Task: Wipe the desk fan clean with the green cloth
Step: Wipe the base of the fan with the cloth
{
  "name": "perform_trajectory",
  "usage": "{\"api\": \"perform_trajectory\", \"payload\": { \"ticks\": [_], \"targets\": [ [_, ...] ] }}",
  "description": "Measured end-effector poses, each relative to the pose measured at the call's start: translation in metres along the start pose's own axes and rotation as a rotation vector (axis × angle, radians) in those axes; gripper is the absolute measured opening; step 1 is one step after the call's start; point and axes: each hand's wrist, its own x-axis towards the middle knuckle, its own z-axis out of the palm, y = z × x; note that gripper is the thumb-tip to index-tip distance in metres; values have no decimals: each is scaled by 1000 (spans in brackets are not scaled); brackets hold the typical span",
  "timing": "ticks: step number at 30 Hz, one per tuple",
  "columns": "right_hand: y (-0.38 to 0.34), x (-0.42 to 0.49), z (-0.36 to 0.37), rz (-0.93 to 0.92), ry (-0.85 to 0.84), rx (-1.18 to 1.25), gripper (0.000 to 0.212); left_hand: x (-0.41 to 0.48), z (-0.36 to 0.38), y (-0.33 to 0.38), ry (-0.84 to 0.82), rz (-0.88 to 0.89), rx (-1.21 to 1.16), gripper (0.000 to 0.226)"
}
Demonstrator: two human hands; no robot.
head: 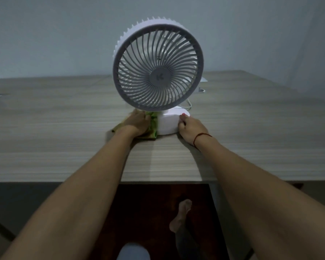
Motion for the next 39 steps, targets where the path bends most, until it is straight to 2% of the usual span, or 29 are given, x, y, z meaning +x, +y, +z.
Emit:
{"api": "perform_trajectory", "payload": {
  "ticks": [4,9,11,13,17,19,21,23,25,27,29,32,33,36,39],
  "targets": [
    [-3,0,-6,101,-26,121,46,-22,11,49,-12,111,101,49],
    [-4,-2,-21,270,0,436,66,-34,16,100,-185,67,-114,51],
    [-6,-3,-22,269,-5,528,59,-39,11,99,-175,70,-156,52],
    [-7,-4,-19,257,36,578,40,-45,3,84,-120,112,-137,53],
    [-6,-3,-10,275,140,478,28,-57,-6,38,-7,182,-166,45],
    [-13,-6,-10,290,181,417,9,-56,-10,16,73,95,-217,47],
    [-24,-7,-10,259,268,229,20,-50,-10,-2,87,-8,-226,50],
    [-36,-10,-9,119,318,-36,25,-45,-8,-11,50,-76,-203,52],
    [-47,-10,-4,-3,243,-239,31,-43,-6,-10,32,-120,-189,51],
    [-56,-11,6,-79,140,-361,49,-42,-4,-12,50,-113,-212,48],
    [-66,-13,20,-162,71,-337,64,-40,-3,-14,59,-93,-241,46],
    [-70,-11,31,-225,-152,-297,63,-37,-3,-17,46,-98,-271,45],
    [-67,-8,31,-230,-181,-301,62,-37,-3,-17,42,-90,-258,45],
    [-49,-2,21,-218,-134,-285,63,-34,-3,-17,30,-63,-203,46],
    [-30,3,3,-157,-95,-300,54,-29,-2,-17,6,-66,-181,46]
  ]
}}
